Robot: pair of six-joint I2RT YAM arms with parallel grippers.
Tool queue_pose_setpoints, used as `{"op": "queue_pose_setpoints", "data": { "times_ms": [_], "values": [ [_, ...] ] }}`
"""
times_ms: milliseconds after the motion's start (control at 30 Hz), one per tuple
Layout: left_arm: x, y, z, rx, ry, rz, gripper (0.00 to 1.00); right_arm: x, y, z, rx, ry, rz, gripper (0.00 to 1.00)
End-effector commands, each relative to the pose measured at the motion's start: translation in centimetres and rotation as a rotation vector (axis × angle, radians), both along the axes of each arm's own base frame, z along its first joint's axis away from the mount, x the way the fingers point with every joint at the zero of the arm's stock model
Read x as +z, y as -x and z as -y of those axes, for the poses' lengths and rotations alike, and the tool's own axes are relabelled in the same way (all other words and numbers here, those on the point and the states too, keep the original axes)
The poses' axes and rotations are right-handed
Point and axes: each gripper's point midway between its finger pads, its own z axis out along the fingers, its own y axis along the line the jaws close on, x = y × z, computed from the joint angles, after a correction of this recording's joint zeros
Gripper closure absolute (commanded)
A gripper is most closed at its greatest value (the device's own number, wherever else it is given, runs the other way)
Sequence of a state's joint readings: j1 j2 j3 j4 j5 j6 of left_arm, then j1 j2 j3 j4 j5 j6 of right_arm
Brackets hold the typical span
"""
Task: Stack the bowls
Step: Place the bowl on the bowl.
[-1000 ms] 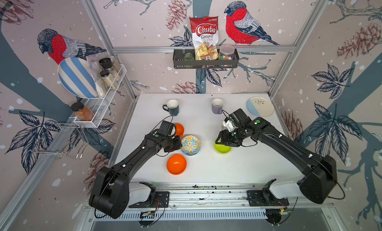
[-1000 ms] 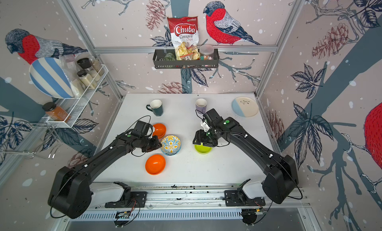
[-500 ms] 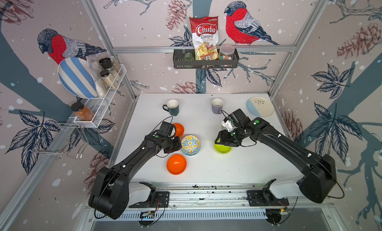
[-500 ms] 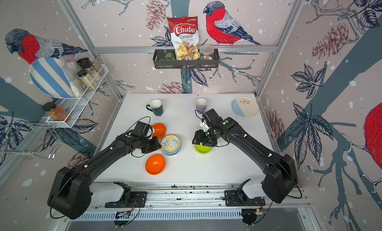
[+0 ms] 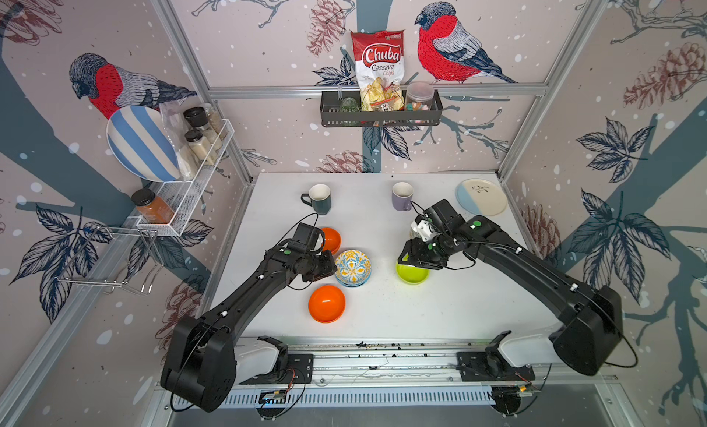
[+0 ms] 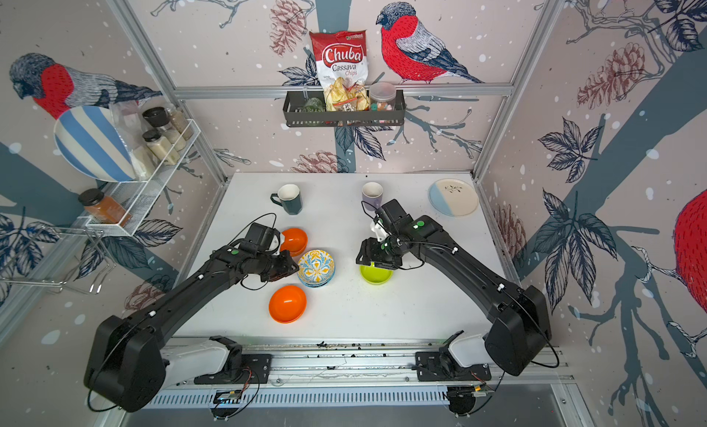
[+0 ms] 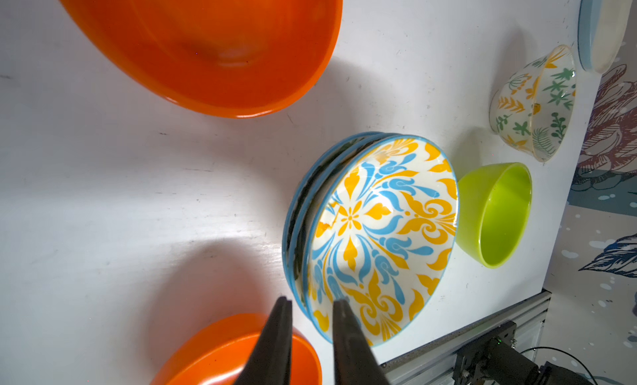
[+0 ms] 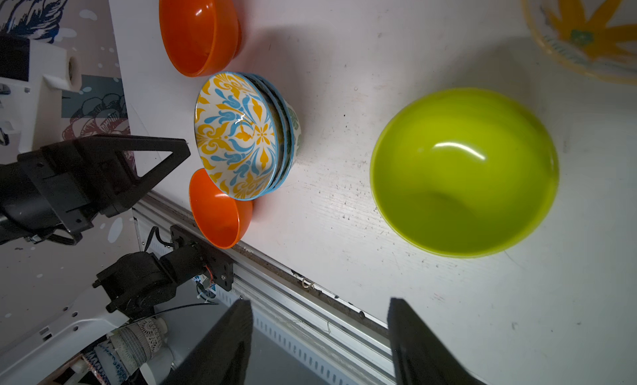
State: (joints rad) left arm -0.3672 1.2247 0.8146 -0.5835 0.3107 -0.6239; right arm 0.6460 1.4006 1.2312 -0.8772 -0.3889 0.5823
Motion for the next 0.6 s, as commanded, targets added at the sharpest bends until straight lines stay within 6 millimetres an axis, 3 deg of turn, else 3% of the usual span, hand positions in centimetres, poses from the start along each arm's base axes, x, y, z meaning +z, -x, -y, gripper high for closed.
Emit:
{"op": "queue_pose_setpoints", "data": {
  "times_ms": [0, 200, 433, 567],
  "values": [
    [0.6, -0.2, -0.5, 0.005, -0.014, 0.009, 0.73, 0.2, -0.8, 1.0, -0.025, 0.021, 0.019, 0.35],
    [1.1, -0.8, -0.4, 0.007, -0.014, 0.019, 0.73, 0.5, -3.4, 3.5, -0.121, 0.026, 0.048, 0.36],
    [2.6, -0.3, 0.1, 0.003, 0.05, 0.053, 0.71, -0.8, -8.3, 11.0, -0.353, 0.207, 0.088, 0.38],
    [2.6, 0.4, -0.5, 0.01, 0.034, 0.061, 0.69, -2.8, -10.2, 12.9, -0.424, 0.269, 0.058, 0.41]
  ]
}}
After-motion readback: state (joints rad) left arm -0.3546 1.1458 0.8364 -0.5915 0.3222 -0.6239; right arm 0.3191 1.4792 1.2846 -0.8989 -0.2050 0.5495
